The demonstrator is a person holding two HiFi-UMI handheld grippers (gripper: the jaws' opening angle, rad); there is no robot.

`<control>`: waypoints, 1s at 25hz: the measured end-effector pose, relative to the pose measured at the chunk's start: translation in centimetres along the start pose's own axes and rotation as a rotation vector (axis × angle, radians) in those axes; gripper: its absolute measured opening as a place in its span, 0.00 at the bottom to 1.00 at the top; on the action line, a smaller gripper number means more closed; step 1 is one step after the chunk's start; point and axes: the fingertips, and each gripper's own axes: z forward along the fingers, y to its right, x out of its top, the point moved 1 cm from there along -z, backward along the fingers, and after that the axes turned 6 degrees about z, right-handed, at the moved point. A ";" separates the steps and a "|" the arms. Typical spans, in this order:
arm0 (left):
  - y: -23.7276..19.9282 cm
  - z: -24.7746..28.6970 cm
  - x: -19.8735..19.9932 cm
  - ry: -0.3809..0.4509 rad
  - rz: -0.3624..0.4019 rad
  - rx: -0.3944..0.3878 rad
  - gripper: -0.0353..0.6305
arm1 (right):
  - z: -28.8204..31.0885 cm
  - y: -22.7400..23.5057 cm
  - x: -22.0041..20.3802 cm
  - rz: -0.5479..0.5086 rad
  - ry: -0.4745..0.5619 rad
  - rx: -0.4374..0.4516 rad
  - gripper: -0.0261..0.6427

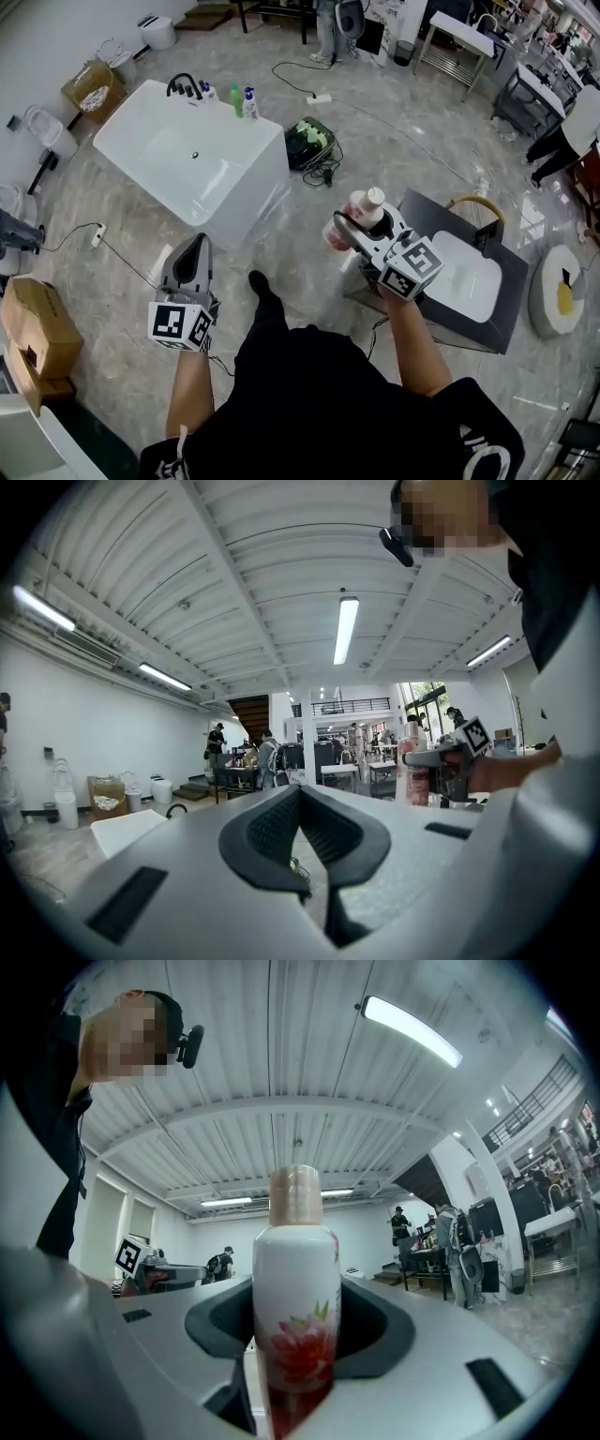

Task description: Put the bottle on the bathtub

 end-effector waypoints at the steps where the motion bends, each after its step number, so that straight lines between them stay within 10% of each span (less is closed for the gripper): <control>1: -0.3 0.6 -0.2 -0.001 -0.002 -0.004 0.07 | 0.4 0.3 0.0 0.000 -0.003 -0.001 0.37; 20: -19.0 19.6 -7.0 -0.049 -0.092 -0.074 0.06 | 23.7 13.1 -3.3 0.025 -0.085 -0.071 0.37; 25: -25.7 24.8 -8.2 -0.055 -0.009 -0.133 0.06 | 32.7 17.3 -4.2 0.029 -0.112 -0.095 0.37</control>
